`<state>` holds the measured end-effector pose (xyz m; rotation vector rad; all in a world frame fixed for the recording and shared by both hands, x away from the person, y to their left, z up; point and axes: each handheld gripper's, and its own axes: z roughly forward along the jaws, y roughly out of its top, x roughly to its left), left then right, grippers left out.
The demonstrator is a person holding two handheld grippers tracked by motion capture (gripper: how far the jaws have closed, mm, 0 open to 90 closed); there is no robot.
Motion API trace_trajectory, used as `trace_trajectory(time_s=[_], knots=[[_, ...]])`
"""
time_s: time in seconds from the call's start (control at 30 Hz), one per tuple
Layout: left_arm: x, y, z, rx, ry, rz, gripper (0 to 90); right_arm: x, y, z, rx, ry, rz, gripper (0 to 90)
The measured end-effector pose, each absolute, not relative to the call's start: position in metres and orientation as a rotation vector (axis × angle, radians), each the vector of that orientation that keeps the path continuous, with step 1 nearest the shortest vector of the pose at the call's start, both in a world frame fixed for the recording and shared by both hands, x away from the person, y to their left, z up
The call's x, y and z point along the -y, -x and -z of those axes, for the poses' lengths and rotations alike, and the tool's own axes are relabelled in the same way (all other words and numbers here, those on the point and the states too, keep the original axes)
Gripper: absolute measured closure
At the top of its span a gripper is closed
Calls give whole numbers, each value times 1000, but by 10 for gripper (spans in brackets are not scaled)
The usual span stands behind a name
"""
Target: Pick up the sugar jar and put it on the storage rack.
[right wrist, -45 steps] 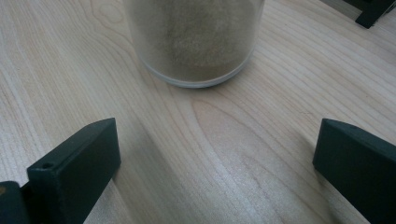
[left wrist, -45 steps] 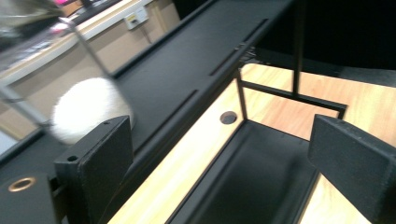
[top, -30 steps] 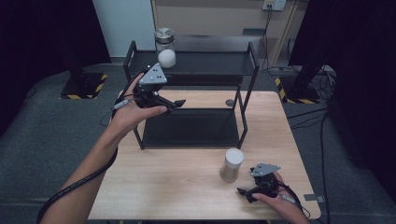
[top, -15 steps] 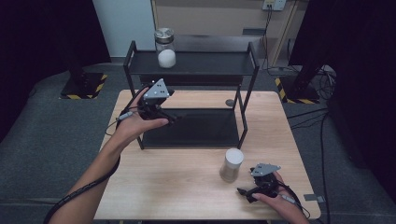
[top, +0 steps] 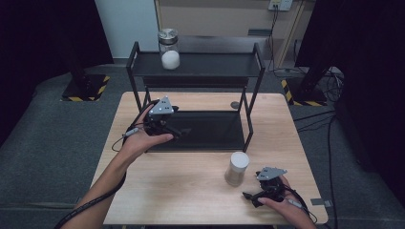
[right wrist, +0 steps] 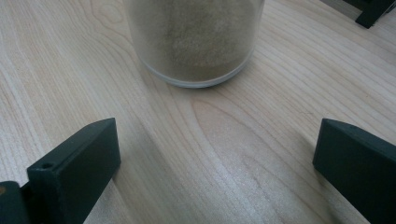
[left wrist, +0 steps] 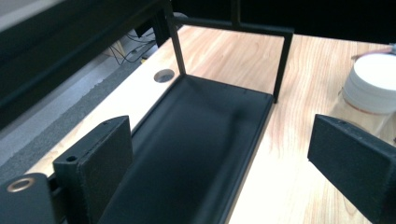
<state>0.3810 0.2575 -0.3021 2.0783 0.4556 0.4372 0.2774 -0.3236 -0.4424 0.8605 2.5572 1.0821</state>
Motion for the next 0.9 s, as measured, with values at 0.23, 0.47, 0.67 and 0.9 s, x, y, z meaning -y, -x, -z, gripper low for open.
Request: trace_trajectory(time_s=[0.23,0.47,0.67,0.9], knots=[[-256,-371,321,-479,-2094,-417,59,324,-277,442,-2557,-861,-1082,12],[-252,-360,341,-476,-2130,-403,48,324,-277,442,-2557,-860,-1082,12],[-251,-352,358,-499,-2142,-384,43,324,-277,442,-2557,-861,-1082,12],[-252,-343,376,-522,-2160,-366,43,323,-277,442,-2556,-861,-1081,11]])
